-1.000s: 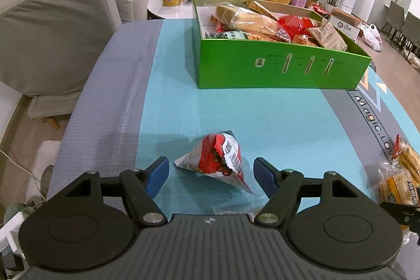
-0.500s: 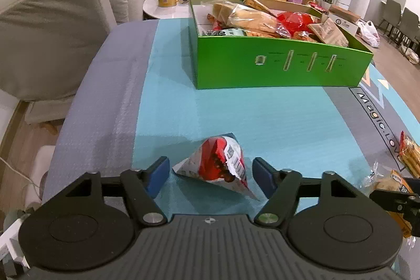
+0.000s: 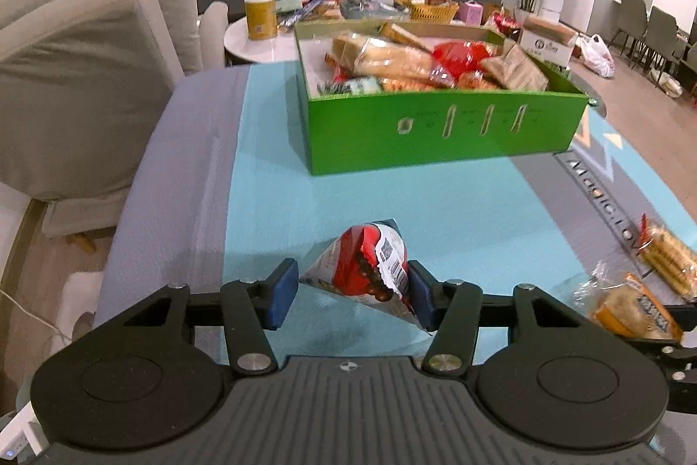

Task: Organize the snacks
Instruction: 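Grasp the red-and-white chip bag with the left gripper while the right gripper grasps the bread loaf, then lift the chip bag with the left gripper while the right gripper lifts the loaf toward the box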

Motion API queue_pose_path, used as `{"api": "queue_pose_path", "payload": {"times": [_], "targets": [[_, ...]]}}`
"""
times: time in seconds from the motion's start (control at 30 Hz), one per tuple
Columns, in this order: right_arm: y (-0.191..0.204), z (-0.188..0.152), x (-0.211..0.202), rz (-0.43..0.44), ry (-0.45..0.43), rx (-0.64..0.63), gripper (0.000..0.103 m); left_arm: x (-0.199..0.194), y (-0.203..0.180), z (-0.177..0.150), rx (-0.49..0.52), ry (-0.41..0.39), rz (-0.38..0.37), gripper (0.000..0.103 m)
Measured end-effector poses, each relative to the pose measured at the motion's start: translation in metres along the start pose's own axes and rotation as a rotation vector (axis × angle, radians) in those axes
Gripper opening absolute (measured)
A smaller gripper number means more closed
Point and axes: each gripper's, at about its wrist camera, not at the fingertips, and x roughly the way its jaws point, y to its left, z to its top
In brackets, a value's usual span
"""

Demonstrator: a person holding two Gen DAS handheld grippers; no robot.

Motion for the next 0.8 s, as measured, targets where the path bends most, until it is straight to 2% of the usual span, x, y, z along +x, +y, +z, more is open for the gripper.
{"api": "queue_pose_path", "payload": {"times": [0.17,0.53,0.8], "targets": [[0.001,0.009,-0.014,0.026,-0.056,0.012,0.056,-0.018,-0.003,0.006,-0.010,-0.033,-0.016,0.051],[-0.002,0.048,-0.071,0.055,-0.253,0.004,0.056,-0.070,-0.016,0.025,-0.012,-0.141,-0.037,0.051],[-0.011,0.074,-0.109,0.075,-0.374,0.009,0.056,-0.114,-0.032,0.044,0.044,-0.239,-0.031,0.051]]}}
